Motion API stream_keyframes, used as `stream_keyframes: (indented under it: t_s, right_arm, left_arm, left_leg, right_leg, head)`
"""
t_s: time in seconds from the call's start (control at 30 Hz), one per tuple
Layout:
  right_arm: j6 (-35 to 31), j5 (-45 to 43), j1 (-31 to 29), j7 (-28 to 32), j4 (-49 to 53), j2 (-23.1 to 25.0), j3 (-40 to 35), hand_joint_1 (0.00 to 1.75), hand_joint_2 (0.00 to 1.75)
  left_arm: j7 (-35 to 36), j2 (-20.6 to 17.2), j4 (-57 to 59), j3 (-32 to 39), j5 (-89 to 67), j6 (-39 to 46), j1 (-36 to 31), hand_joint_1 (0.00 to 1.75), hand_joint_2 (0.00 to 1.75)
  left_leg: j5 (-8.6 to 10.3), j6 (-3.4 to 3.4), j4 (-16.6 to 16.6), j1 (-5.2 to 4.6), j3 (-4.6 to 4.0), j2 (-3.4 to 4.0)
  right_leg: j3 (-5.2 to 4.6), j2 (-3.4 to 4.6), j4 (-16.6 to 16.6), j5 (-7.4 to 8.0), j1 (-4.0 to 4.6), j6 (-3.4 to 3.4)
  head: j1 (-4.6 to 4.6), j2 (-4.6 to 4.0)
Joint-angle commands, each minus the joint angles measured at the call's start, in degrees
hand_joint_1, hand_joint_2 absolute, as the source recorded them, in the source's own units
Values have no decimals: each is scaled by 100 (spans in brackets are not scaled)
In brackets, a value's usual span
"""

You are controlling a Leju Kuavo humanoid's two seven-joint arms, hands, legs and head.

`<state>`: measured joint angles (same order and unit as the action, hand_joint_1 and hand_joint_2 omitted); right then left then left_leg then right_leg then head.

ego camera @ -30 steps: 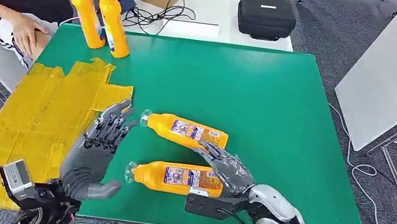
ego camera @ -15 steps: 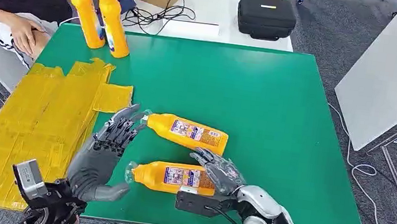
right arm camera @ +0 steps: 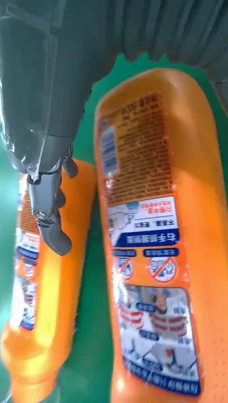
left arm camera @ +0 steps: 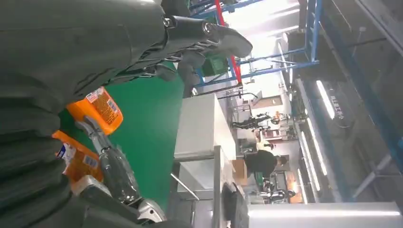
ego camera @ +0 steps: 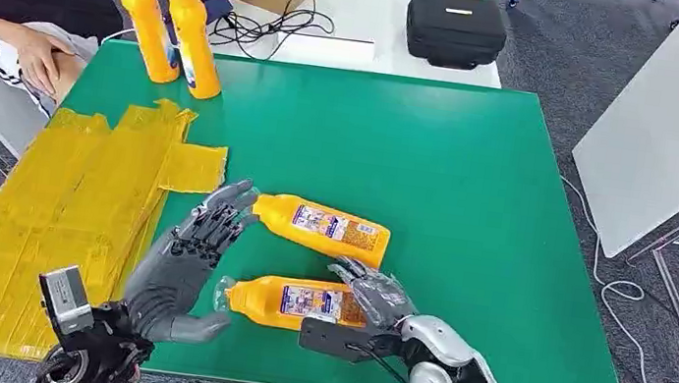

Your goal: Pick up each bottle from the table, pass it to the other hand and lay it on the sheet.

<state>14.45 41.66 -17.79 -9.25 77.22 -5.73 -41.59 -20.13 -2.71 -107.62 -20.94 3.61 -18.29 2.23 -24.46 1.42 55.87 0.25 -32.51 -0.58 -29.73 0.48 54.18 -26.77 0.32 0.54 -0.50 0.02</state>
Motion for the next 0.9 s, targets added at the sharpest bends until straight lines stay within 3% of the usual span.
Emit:
stream_keyframes:
  t_s: [0.03, 0.5, 0.53, 0.57, 0.67, 0.7, 0.73, 0.8, 0.9]
  right_arm:
    - [-72, -85, -448, -82, -1231, 297, 5, 0, 175]
    - [-208, -76, -632, -14, -1898, 545, -31, 2, 175]
    - [-198, -68, -623, -11, -1913, 550, -38, 40, 175]
    - [-170, -58, -599, -9, -1920, 554, -36, 58, 175]
    - [-175, -59, -585, -9, -1923, 552, -36, 58, 175]
    - [-121, -20, -574, -17, -1909, 551, -30, 87, 175]
    - [-87, 15, -561, -11, -1899, 562, -3, 129, 175]
    - [-68, 38, -558, 4, -1891, 567, 11, 168, 175]
    - [-51, 69, -554, 26, -1892, 562, 25, 175, 175]
  left_arm:
    - [21, -72, 373, -95, 11, -57, -182, 0, 175]
    - [89, 21, 534, -117, -33, -118, -288, 0, 175]
    - [88, 26, 543, -112, -41, -105, -294, 0, 175]
    - [80, 26, 552, -103, -44, -91, -298, 0, 175]
    - [80, 22, 553, -101, -44, -92, -298, 0, 175]
    - [67, 27, 552, -85, -44, -87, -293, 0, 175]
    - [59, 37, 547, -68, -55, -76, -288, 0, 175]
    - [52, 40, 534, -51, -61, -66, -277, 0, 175]
    - [45, 31, 536, -48, -64, -74, -265, 0, 175]
  left_leg:
    - [-5, -5, -8, 1, 25, 8]
    - [-1, -5, -7, 3, 32, 4]
    - [-4, -7, -8, 5, 44, 4]
    - [0, -4, -8, 2, 35, 3]
    - [1, -3, -8, 2, 38, 3]
    - [1, -2, -6, 2, 36, 4]
    - [0, -4, -8, 3, 44, 2]
    - [-1, -4, -8, 5, 47, 0]
    - [0, -2, -6, 2, 47, 6]
  right_leg:
    - [24, 2, -10, -2, 1, 5]
    - [31, -7, -11, -1, 3, 6]
    - [44, -9, -14, -3, 5, 9]
    - [33, -6, -11, -1, 2, 6]
    - [35, -5, -10, -1, 2, 5]
    - [34, -3, -8, 0, 2, 4]
    - [43, -7, -11, -1, 3, 7]
    - [48, -11, -14, -2, 4, 8]
    - [44, -2, -8, 0, 1, 4]
  head:
    - [0, 0]
    - [2, 0]
    - [0, 0]
    - [2, 0]
    - [0, 0]
    - [0, 0]
    - [2, 0]
    - [0, 0]
    - [0, 0]
